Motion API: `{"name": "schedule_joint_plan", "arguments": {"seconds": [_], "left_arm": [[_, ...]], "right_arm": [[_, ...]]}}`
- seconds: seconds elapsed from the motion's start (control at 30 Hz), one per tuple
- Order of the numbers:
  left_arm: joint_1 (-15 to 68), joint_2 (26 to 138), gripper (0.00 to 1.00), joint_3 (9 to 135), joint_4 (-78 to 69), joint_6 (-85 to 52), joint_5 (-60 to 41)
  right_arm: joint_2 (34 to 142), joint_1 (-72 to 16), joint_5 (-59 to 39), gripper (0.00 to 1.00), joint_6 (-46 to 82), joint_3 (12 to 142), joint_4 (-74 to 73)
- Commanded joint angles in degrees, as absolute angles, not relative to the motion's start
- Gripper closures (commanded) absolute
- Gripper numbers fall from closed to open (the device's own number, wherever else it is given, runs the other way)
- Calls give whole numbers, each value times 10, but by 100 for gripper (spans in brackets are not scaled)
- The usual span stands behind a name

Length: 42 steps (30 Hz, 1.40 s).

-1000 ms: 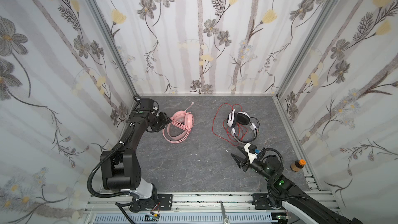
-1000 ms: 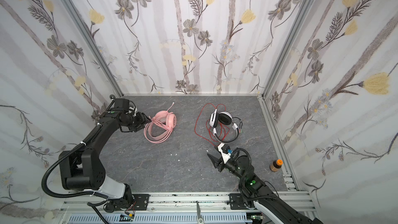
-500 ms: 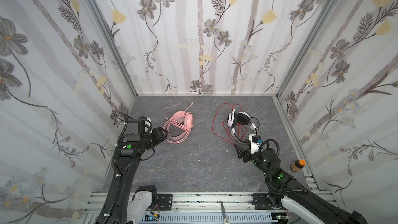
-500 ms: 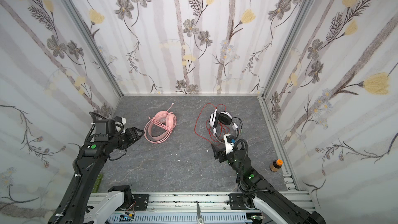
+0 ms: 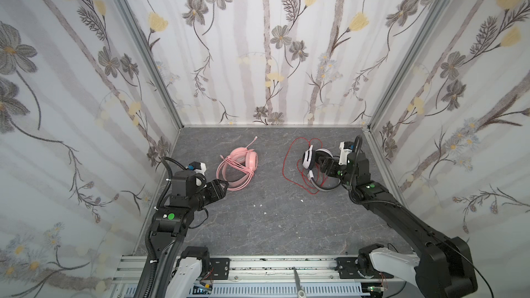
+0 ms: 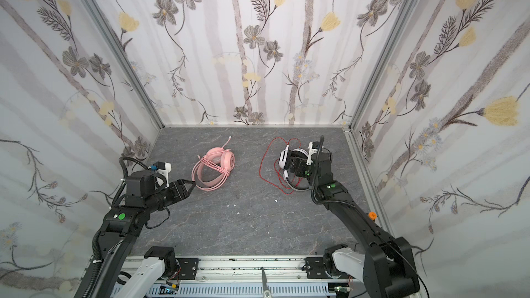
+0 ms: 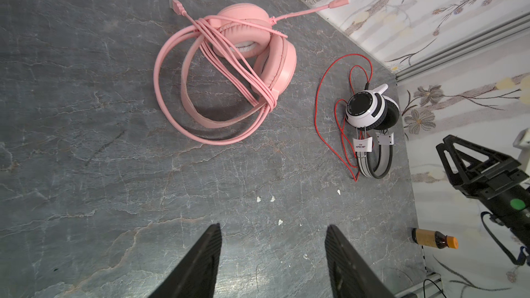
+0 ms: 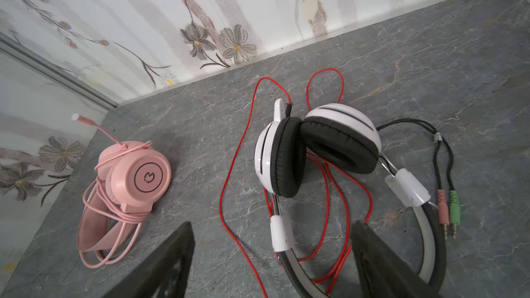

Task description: Wrap the headphones

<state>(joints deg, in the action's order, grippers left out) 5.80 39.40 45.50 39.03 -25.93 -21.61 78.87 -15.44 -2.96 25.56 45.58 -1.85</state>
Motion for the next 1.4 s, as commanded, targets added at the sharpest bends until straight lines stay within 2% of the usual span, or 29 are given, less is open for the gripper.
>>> {"name": "schedule_joint_plan", "arguments": {"seconds": [0.0,0.07,0.23,0.37,0.47,0.7,0.87,1.03,1.17,1.27,1.37], "left_arm": [[65,381,39,452,371,-259,-198],[70,370,39,453,372,-260,-193],[78,349,39,453,373,-259,-182],[82,350,38,452,373,-259,-180],[82,349,38,453,377,-258,-170],[82,345,38,453,377,-258,-168],[82,344,38,453,377,-258,-164],[82,347,38,452,377,-259,-166],[82,346,38,452,377,-259,-164],[82,346,38,453,377,-259,-163],[82,346,38,452,377,-259,-162]], "right_arm": [[863,-117,-98,15,218,536,67],[927,-97,-111,16,199,595,98],[1031,-84,-60,22,82,683,156],[1087,-81,-114,24,39,720,173],[1116,-82,-131,23,34,737,175],[1169,-79,-54,22,20,790,223],[1180,-80,-48,29,37,796,233],[1159,-80,-95,34,132,764,219],[1100,-82,-94,30,325,697,195],[1055,-90,-145,27,466,651,192],[1017,-104,-186,25,536,637,206]]}}
